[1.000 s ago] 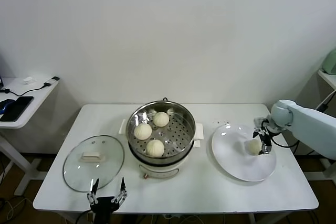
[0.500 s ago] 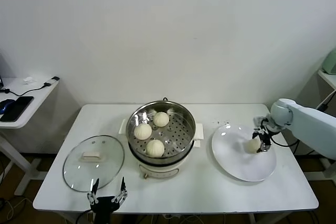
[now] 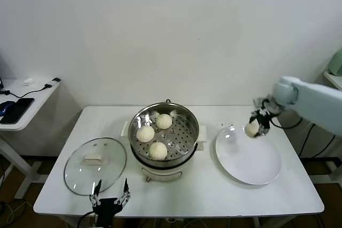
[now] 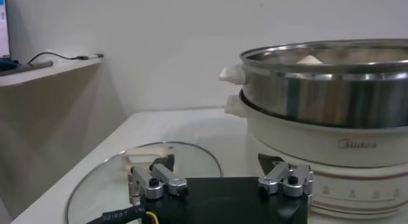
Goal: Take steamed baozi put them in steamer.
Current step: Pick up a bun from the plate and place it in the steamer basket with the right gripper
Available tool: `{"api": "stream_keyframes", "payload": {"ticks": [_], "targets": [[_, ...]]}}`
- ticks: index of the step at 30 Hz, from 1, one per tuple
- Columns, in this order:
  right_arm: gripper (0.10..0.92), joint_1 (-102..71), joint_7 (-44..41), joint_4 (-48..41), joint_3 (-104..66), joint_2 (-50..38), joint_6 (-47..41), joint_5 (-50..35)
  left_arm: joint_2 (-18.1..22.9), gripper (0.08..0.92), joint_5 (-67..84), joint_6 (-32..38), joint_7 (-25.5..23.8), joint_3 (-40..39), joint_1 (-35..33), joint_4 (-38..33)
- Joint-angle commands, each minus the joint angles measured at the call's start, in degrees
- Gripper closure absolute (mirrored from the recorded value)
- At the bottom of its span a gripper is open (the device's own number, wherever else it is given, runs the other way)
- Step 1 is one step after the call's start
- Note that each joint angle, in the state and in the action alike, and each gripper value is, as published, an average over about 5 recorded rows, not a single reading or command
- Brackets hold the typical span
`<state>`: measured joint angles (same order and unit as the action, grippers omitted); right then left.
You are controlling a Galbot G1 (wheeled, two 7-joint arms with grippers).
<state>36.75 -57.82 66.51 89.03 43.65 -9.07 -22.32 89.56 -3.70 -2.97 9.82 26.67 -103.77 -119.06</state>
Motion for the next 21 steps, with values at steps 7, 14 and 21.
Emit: {"api": "stream_keyframes", "payload": {"ticks": [7, 14, 21], "targets": [[0.347, 29.7, 8.9, 24.8, 15.7, 15.0, -10.2, -34.7, -0.3, 0.177, 0.1, 0.0, 0.0, -1.0, 0.2, -1.1], [0.349, 22.9, 14.9, 23.7, 12.4, 23.3, -15.2, -38.4, -0.4, 0.177, 0.1, 0.0, -0.1, -1.3, 0.3, -1.7], [0.35, 13.8, 17.6, 17.6, 10.4, 28.1, -17.9, -35.9, -0.5, 0.177, 0.3, 0.0, -0.1, -0.9, 0.2, -1.5]]}}
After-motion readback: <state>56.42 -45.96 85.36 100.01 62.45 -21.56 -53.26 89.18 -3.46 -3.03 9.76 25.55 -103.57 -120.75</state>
